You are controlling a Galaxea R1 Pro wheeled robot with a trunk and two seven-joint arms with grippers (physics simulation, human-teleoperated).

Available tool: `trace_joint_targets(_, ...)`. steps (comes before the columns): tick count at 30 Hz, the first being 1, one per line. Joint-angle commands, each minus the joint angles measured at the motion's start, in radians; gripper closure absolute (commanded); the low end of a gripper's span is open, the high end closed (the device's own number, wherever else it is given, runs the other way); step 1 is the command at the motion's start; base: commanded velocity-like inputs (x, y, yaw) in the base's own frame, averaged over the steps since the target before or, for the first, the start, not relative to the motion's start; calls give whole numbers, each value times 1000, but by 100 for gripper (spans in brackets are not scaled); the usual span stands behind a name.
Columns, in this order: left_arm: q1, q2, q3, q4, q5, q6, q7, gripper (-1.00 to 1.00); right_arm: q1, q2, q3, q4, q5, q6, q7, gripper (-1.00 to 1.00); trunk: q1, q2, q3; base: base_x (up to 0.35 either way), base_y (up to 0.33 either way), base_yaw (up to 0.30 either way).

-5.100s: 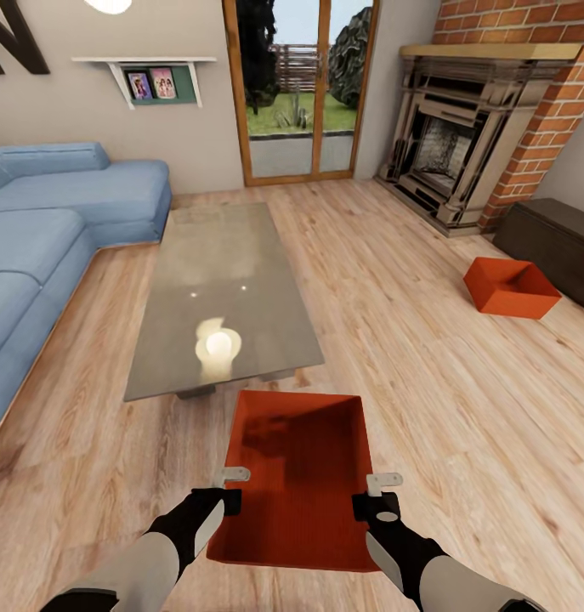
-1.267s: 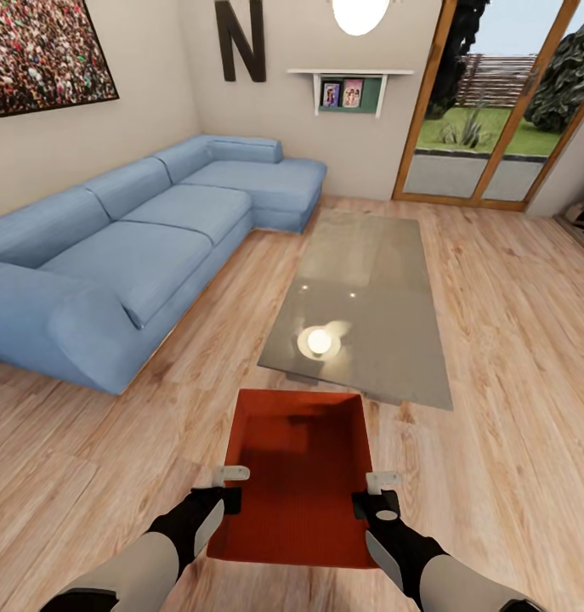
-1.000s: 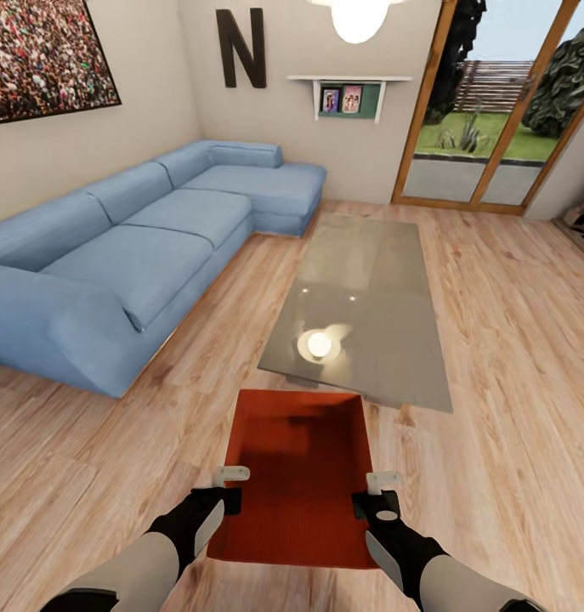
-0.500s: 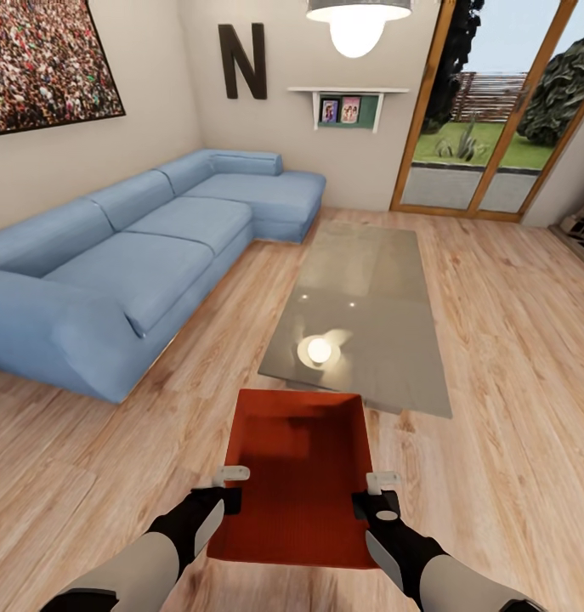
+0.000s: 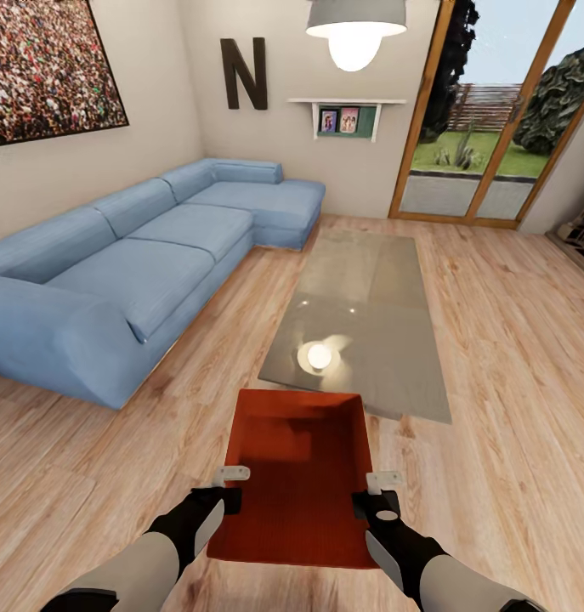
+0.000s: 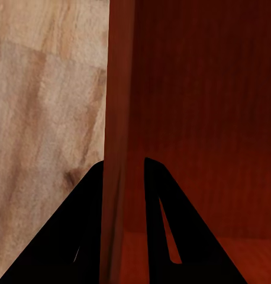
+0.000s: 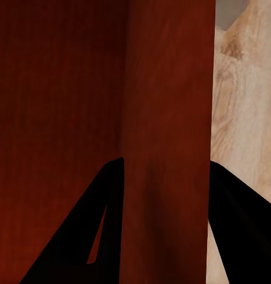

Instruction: Move the two storage containers from the living room to the garage. In the garage, place one container on the floor and stack the other container on top of it (either order is fine).

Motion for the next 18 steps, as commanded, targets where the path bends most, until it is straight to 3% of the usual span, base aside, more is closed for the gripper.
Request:
trace_joint_targets(1,-1,0,-6,-6,-22,4,10,100,-1,0,19,21,-30,-4,-7,100,0,-1,1,0,0,0)
trace_joint_targets(18,-1,0,-6,-6,-22,4,10,100,-1,0,19,21,-30,-4,-7,100,0,-1,28,0,0,0)
